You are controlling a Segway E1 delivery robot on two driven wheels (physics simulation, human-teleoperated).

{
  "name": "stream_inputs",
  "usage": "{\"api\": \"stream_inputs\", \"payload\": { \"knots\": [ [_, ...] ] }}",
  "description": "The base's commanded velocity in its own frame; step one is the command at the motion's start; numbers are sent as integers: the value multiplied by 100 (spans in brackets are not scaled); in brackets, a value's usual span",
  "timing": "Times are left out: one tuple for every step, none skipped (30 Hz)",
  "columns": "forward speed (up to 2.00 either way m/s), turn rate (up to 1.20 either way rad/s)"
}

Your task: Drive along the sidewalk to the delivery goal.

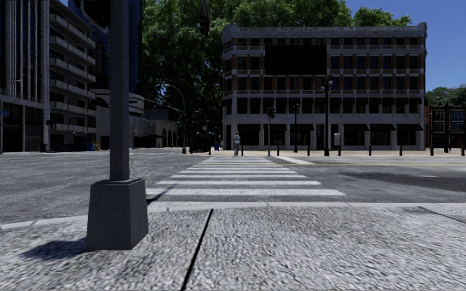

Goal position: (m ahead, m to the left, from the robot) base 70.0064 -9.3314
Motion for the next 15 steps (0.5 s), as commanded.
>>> {"api": "stream_inputs", "payload": {
  "knots": [
    [200, 0],
    [200, 0],
    [200, 0],
    [200, 0],
    [200, 0],
    [200, 0],
    [200, 0],
    [200, 0],
    [200, 0],
    [200, 0],
    [200, 0],
    [200, 0],
    [200, 0],
    [200, 0],
    [200, 0]
  ]
}}
